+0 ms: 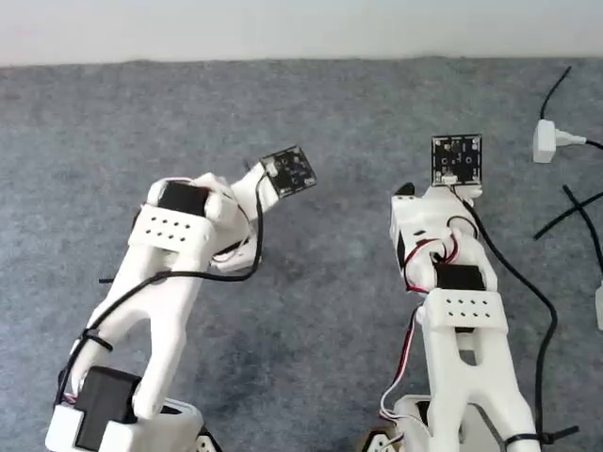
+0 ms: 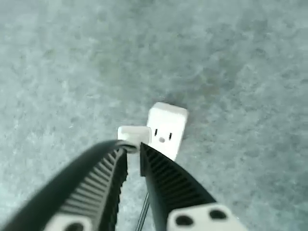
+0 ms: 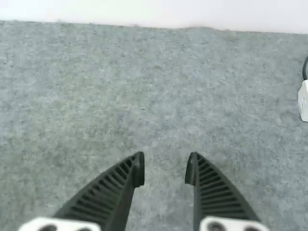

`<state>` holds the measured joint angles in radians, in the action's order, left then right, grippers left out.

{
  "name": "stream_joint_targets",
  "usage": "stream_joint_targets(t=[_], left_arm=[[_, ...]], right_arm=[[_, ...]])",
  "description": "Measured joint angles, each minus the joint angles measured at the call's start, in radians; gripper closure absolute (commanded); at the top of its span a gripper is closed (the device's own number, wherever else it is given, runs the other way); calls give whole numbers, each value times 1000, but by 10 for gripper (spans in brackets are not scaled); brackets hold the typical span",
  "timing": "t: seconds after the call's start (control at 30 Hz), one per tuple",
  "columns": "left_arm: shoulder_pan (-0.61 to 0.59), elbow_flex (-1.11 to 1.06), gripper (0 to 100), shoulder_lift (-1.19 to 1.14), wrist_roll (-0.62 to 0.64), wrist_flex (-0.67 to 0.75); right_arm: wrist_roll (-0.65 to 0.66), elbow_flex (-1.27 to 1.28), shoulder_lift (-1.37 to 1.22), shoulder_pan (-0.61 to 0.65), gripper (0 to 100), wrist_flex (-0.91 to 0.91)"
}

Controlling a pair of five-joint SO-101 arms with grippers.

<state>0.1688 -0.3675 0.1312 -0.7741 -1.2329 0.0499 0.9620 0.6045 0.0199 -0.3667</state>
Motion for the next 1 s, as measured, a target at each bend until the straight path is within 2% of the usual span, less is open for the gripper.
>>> stream_joint_targets(t=[0.17, 0.37, 0.57, 0.87, 1.0], left_arm=[[2, 0, 991, 14, 2, -51], [58, -5, 991, 110, 37, -77], [129, -114, 991, 178, 41, -77], [132, -178, 991, 236, 44, -77], [95, -178, 991, 236, 44, -49]], right_arm=[[0, 0, 0, -3, 834, 0], [0, 0, 0, -2, 834, 0], [0, 0, 0, 5, 834, 0], [0, 0, 0, 6, 834, 0], [0, 0, 0, 3, 834, 0]])
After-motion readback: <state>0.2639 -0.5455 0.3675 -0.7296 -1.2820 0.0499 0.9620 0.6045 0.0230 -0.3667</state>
